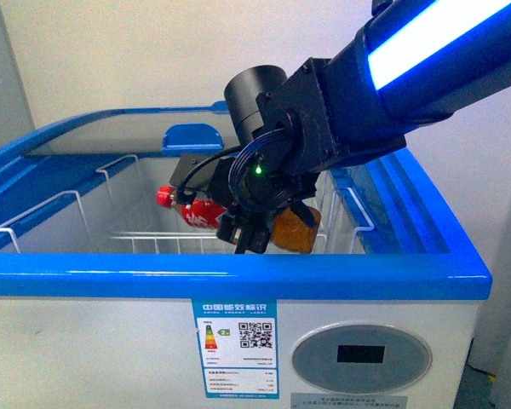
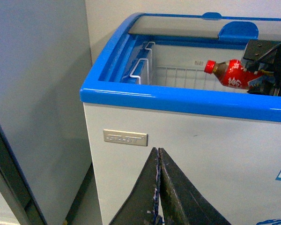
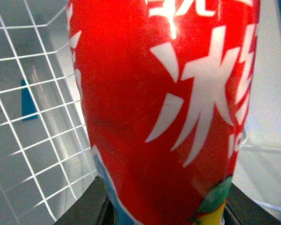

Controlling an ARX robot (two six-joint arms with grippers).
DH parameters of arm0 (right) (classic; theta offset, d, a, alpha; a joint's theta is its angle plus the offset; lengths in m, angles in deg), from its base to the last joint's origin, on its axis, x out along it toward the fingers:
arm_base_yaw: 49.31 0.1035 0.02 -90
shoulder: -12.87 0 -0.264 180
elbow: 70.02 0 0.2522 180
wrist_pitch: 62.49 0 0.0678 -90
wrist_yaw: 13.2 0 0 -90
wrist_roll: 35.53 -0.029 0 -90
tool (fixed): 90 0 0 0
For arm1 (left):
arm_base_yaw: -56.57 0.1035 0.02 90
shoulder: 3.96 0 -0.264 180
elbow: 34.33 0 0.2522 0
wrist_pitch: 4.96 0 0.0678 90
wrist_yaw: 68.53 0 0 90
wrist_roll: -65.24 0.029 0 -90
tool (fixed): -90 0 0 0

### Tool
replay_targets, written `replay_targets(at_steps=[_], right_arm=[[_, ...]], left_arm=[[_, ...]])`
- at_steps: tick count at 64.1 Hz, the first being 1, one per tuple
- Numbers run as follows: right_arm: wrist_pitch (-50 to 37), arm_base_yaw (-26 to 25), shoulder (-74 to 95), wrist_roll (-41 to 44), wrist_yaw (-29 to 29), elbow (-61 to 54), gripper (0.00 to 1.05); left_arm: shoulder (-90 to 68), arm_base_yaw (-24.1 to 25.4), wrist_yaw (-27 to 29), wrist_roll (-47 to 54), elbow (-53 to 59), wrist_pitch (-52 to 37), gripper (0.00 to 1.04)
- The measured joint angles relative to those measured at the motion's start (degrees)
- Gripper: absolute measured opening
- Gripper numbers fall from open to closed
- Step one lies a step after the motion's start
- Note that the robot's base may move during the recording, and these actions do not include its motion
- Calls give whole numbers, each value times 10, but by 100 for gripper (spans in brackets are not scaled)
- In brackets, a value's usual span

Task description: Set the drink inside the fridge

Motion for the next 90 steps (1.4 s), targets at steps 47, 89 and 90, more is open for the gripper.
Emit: replay_targets(at_steps=[47,89,90], right_arm=[[-18,10,19,-17,-28,-57,72],[43,-70,-309,-233,-204,-217,97],[42,-73,-316,-236,-205,-222,97]], left_arm=[[0,0,0,1,0,0,3],[0,0,0,2,0,0,3],[0,0,0,2,0,0,3]])
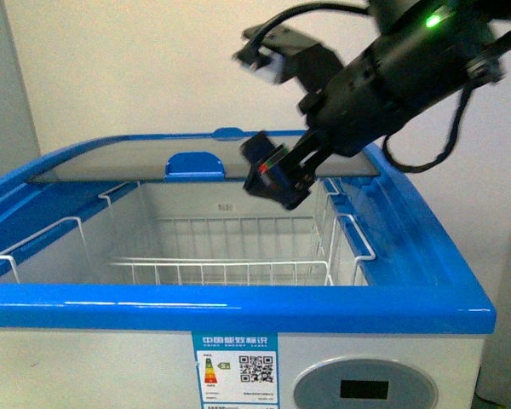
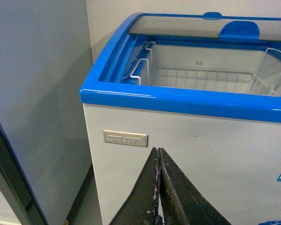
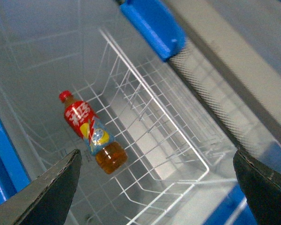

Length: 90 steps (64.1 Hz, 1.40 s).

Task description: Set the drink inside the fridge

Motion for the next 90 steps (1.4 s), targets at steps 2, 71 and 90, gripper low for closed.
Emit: replay_targets(at_steps=[2,71,90], right_arm=[[-6,-10,-20,-21,3,-13,97],[-157,-186,-897,-299,121,-791,3],[-105,-186,-989,-299,121,-829,3]], left_arm=[[0,0,0,0,0,0,3],[0,0,0,0,0,0,3],[0,0,0,0,0,0,3]])
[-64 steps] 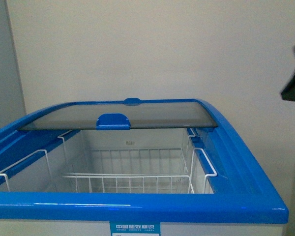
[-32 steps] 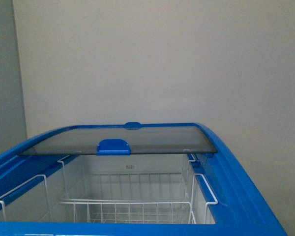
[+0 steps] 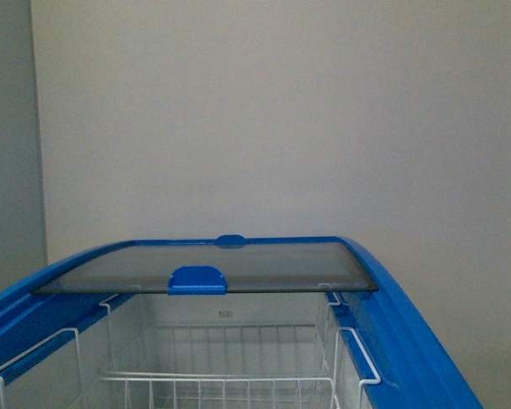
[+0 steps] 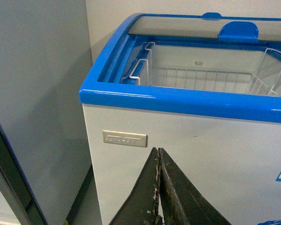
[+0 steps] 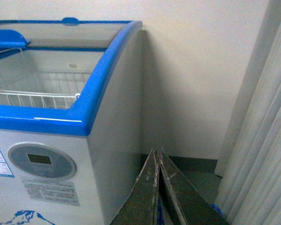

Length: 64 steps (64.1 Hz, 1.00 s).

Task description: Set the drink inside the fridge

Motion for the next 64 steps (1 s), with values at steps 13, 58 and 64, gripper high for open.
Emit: replay_targets(at_steps=[13,58,64], right_arm=[[-3,0,-14,0,0,-15,3],[-7,0,-42,0,0,-41,43],[-7,0,-42,0,0,-41,59]], left_arm=[[0,0,0,0,0,0,3],[0,0,0,0,0,0,43],[0,0,0,0,0,0,59]])
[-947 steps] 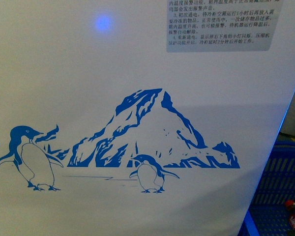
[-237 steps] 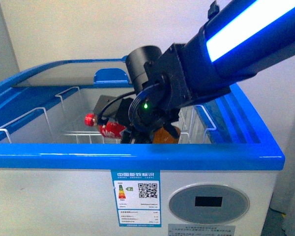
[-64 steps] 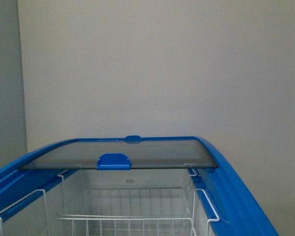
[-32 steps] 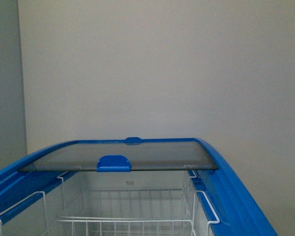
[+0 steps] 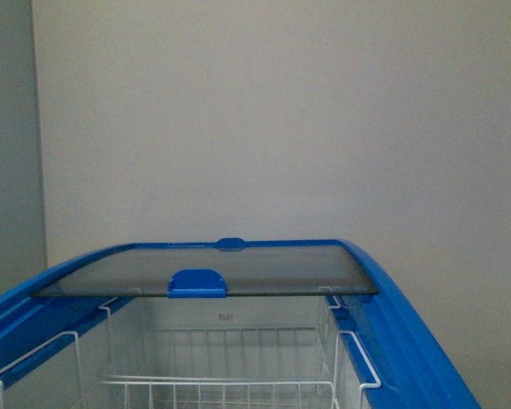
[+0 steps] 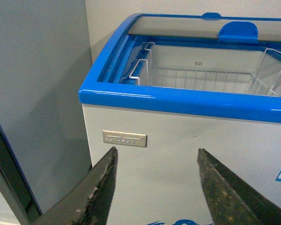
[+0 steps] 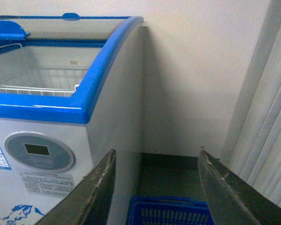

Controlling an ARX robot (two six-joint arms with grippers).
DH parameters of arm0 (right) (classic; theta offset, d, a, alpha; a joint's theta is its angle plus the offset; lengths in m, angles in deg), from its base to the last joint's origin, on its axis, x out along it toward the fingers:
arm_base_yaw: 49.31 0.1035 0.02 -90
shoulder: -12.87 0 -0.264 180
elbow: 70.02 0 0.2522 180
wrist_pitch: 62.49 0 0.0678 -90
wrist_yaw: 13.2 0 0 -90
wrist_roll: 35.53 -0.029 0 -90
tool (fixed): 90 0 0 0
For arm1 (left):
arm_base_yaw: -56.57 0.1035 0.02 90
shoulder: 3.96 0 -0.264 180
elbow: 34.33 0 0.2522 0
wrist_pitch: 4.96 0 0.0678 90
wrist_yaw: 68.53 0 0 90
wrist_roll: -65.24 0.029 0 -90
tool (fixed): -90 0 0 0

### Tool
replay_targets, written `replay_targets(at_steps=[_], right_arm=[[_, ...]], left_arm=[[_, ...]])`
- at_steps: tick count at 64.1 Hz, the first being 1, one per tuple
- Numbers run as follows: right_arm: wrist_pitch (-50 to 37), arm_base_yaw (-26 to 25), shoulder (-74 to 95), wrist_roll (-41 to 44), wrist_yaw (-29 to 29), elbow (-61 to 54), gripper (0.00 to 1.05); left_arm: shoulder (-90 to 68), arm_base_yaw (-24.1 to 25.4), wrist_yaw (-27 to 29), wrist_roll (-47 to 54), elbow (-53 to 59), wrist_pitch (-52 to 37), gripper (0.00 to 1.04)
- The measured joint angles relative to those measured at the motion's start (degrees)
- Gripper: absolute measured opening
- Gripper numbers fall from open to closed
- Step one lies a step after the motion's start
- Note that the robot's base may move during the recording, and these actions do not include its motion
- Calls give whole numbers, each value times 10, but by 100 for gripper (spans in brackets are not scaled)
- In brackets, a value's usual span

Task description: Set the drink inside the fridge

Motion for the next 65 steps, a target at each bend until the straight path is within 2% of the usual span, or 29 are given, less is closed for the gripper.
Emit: replay_targets(at_steps=[10,16,65], right_arm=[[0,0,0,0,0,0,81],[0,0,0,0,0,0,98],[0,0,0,0,0,0,97]], left_arm=[[0,0,0,0,0,0,82],[0,0,0,0,0,0,98],[0,0,0,0,0,0,97]])
